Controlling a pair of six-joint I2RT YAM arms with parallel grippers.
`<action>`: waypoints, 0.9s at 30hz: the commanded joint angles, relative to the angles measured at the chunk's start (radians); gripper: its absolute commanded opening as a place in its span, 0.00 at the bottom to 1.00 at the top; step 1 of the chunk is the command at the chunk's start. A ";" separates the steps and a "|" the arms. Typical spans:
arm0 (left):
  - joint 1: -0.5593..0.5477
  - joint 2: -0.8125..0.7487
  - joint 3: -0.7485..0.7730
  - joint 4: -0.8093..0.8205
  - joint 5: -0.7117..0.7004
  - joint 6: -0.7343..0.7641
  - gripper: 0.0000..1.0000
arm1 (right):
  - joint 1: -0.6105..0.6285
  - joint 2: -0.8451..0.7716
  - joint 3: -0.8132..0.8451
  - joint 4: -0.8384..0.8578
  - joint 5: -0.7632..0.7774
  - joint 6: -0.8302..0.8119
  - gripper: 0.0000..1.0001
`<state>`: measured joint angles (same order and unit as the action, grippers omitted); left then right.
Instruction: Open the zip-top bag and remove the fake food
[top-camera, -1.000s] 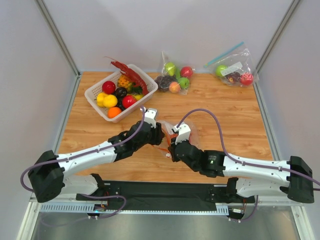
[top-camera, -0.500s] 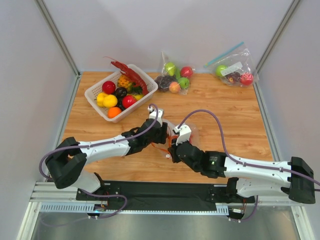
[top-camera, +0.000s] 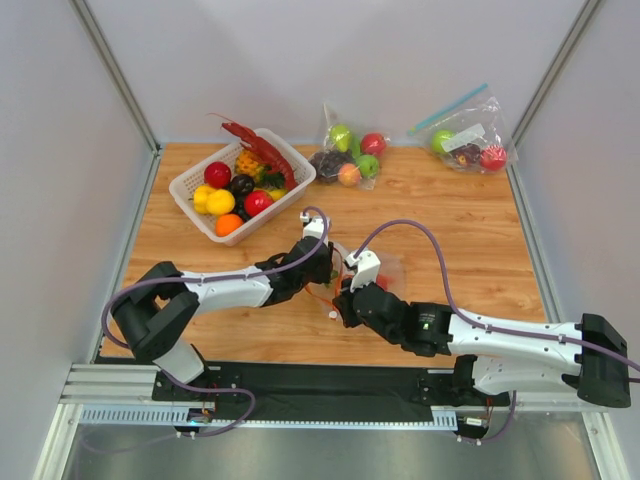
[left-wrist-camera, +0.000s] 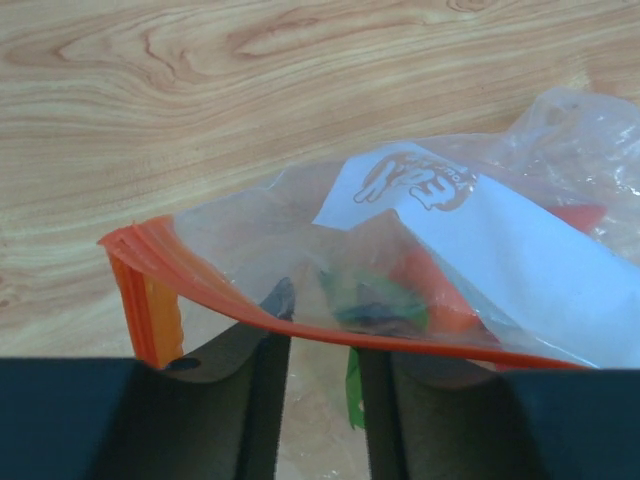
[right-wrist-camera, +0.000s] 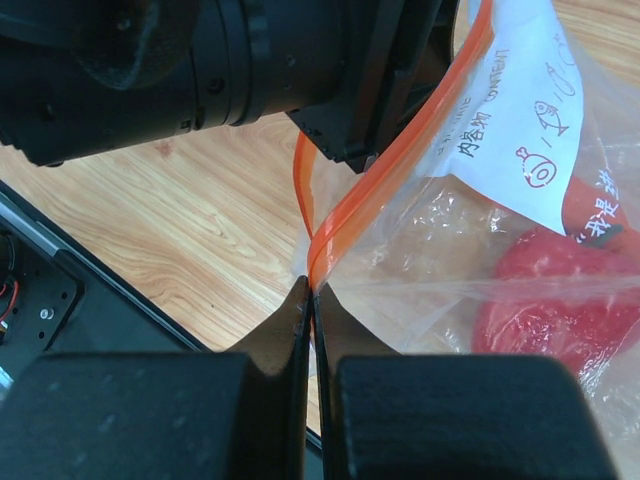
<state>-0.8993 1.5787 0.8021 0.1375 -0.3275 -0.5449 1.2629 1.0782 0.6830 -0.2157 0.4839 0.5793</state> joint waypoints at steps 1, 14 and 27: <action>0.010 0.017 0.051 0.062 -0.004 -0.001 0.37 | 0.004 -0.018 -0.010 0.055 -0.002 -0.001 0.00; 0.013 -0.008 0.052 0.059 0.077 0.002 0.00 | 0.003 -0.020 -0.019 0.030 0.027 -0.001 0.00; 0.010 -0.077 -0.027 0.074 0.209 0.071 0.03 | 0.001 -0.018 -0.020 0.010 0.051 0.001 0.00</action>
<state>-0.8894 1.4837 0.7666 0.1993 -0.1673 -0.5236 1.2629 1.0767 0.6678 -0.2211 0.4988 0.5789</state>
